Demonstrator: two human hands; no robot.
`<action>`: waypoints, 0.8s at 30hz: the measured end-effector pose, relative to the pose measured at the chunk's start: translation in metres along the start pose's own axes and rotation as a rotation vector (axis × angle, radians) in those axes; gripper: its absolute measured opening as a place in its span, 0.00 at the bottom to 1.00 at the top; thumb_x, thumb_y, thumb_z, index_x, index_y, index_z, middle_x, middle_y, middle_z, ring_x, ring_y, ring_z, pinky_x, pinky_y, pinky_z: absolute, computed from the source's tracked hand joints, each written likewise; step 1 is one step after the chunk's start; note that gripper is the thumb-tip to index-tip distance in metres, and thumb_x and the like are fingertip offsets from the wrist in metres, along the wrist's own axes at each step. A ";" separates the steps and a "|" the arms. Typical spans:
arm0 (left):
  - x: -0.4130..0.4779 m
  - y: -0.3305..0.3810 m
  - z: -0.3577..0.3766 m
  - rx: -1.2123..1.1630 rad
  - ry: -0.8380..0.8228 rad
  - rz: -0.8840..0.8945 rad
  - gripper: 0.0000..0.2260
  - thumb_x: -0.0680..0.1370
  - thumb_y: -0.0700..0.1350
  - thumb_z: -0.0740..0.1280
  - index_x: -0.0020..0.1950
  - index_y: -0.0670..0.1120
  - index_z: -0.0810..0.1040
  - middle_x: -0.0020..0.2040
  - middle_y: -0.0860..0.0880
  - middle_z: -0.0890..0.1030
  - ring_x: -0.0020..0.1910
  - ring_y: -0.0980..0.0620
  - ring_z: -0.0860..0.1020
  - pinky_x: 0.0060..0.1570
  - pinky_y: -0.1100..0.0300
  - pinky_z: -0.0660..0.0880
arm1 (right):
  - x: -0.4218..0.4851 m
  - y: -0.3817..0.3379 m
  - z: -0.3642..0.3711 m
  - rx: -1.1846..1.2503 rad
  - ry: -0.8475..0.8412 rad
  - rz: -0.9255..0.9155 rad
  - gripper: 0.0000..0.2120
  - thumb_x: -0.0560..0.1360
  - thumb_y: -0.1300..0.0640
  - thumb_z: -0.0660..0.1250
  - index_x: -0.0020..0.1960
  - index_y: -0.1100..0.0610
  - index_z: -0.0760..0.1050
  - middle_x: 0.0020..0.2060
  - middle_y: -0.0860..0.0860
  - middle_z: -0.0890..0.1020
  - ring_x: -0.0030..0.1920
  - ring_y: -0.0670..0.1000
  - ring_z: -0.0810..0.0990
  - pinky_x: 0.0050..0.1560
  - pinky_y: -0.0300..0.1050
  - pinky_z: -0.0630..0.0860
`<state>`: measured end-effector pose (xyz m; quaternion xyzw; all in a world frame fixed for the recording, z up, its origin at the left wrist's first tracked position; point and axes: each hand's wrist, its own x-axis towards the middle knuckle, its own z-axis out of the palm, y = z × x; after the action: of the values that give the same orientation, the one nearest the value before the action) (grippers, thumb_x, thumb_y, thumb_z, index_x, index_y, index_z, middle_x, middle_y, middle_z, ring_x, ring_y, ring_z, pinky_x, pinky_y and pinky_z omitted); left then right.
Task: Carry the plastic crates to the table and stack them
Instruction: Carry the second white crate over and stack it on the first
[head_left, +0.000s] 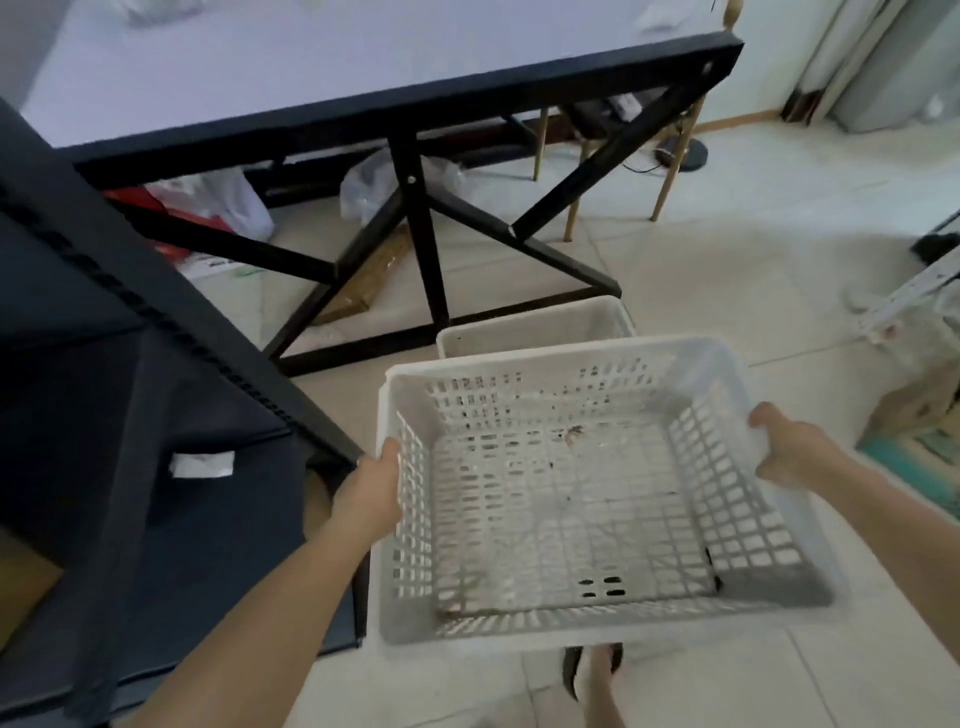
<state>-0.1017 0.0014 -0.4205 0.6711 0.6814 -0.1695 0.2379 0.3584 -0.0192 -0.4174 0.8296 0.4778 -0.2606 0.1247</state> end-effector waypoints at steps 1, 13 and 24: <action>0.016 0.008 -0.006 -0.022 0.011 -0.014 0.18 0.76 0.36 0.62 0.62 0.46 0.62 0.50 0.41 0.72 0.38 0.44 0.74 0.31 0.54 0.69 | 0.026 -0.008 -0.011 -0.002 0.001 -0.024 0.26 0.69 0.66 0.67 0.62 0.54 0.61 0.33 0.56 0.70 0.31 0.55 0.73 0.28 0.44 0.70; 0.163 0.076 -0.061 -0.136 0.046 -0.210 0.22 0.77 0.36 0.62 0.67 0.48 0.58 0.50 0.42 0.71 0.43 0.42 0.75 0.39 0.51 0.74 | 0.216 -0.087 -0.105 -0.069 -0.062 -0.166 0.32 0.69 0.59 0.72 0.68 0.54 0.60 0.48 0.60 0.72 0.40 0.60 0.75 0.38 0.47 0.74; 0.245 0.082 -0.075 -0.185 0.088 -0.198 0.21 0.78 0.38 0.63 0.68 0.47 0.60 0.57 0.39 0.72 0.44 0.42 0.76 0.42 0.47 0.76 | 0.291 -0.125 -0.108 -0.047 -0.062 -0.140 0.39 0.68 0.60 0.75 0.73 0.54 0.59 0.62 0.65 0.66 0.54 0.66 0.75 0.50 0.48 0.73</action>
<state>-0.0239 0.2504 -0.4866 0.5824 0.7668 -0.0993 0.2508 0.4040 0.3060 -0.4825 0.7826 0.5365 -0.2828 0.1401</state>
